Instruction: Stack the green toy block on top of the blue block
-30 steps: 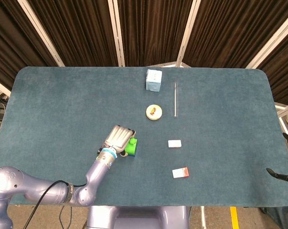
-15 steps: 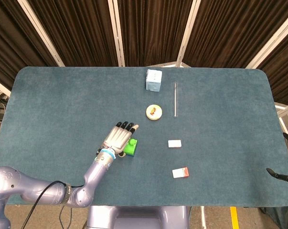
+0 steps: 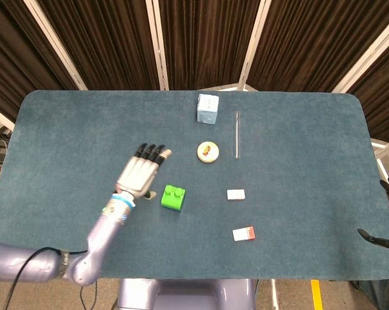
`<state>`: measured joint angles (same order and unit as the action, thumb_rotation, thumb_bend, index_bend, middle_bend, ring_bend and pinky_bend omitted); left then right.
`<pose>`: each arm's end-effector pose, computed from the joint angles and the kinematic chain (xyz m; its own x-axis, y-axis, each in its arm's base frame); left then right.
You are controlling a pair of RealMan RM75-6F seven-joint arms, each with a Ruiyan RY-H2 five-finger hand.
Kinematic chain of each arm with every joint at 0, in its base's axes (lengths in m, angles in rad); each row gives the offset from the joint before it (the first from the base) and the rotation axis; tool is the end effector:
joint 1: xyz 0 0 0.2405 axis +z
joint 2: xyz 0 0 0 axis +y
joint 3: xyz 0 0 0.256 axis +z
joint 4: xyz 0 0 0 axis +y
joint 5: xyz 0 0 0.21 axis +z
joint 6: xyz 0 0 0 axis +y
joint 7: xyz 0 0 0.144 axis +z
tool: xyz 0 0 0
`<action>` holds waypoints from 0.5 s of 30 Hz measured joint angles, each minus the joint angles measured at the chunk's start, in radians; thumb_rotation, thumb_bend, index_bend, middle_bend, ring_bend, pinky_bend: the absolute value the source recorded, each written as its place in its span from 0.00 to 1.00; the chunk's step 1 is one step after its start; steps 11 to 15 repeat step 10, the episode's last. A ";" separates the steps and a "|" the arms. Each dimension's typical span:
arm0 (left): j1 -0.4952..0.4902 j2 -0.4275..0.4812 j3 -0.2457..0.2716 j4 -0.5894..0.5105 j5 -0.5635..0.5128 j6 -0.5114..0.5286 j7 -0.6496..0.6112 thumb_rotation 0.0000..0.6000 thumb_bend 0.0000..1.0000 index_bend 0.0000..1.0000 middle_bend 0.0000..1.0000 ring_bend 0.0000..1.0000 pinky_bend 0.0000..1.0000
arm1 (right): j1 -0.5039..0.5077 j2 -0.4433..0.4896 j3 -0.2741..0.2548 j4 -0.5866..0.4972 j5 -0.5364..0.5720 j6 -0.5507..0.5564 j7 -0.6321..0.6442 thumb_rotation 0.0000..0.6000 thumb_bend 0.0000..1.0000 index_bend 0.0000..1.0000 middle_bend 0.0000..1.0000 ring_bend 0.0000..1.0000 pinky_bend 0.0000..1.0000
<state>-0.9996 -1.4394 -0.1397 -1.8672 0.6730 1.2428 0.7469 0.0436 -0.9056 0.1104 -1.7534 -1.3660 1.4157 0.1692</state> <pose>-0.0671 0.3312 0.0180 0.5511 0.1964 0.8110 0.8118 -0.3510 -0.4666 -0.3170 -0.1782 0.2194 0.2831 -0.0002 0.9591 -0.9488 0.1461 0.2801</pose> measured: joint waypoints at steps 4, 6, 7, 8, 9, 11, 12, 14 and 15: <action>0.094 0.081 0.054 -0.018 0.182 0.066 -0.110 1.00 0.00 0.00 0.00 0.00 0.00 | 0.000 0.003 -0.003 -0.005 -0.016 0.002 0.013 1.00 0.00 0.03 0.00 0.00 0.00; 0.149 0.122 0.087 -0.021 0.272 0.100 -0.178 1.00 0.00 0.00 0.00 0.00 0.00 | 0.003 0.001 -0.003 -0.006 -0.025 0.003 0.014 1.00 0.00 0.03 0.00 0.00 0.00; 0.191 0.151 0.113 -0.022 0.330 0.126 -0.229 1.00 0.00 0.00 0.00 0.00 0.00 | 0.004 0.000 -0.004 -0.005 -0.029 0.004 0.014 1.00 0.00 0.03 0.00 0.00 0.00; 0.225 0.173 0.133 -0.021 0.373 0.147 -0.268 1.00 0.00 0.00 0.00 0.00 0.00 | 0.005 -0.003 -0.004 -0.002 -0.034 0.006 0.012 1.00 0.00 0.03 0.00 0.00 0.00; 0.261 0.194 0.155 -0.019 0.413 0.169 -0.307 1.00 0.00 0.00 0.00 0.00 0.00 | 0.006 -0.006 -0.004 0.002 -0.037 0.008 0.008 1.00 0.00 0.03 0.00 0.00 0.00; 0.308 0.221 0.184 -0.015 0.464 0.200 -0.357 1.00 0.00 0.00 0.00 0.00 0.00 | 0.006 -0.009 -0.004 0.006 -0.039 0.011 0.004 1.00 0.00 0.03 0.00 0.00 0.00; 0.308 0.221 0.184 -0.015 0.464 0.200 -0.357 1.00 0.00 0.00 0.00 0.00 0.00 | 0.006 -0.009 -0.004 0.006 -0.039 0.011 0.004 1.00 0.00 0.03 0.00 0.00 0.00; 0.308 0.221 0.184 -0.015 0.464 0.200 -0.357 1.00 0.00 0.00 0.00 0.00 0.00 | 0.006 -0.009 -0.004 0.006 -0.039 0.011 0.004 1.00 0.00 0.03 0.00 0.00 0.00; 0.308 0.221 0.184 -0.015 0.464 0.200 -0.357 1.00 0.00 0.00 0.00 0.00 0.00 | 0.006 -0.009 -0.004 0.006 -0.039 0.011 0.004 1.00 0.00 0.03 0.00 0.00 0.00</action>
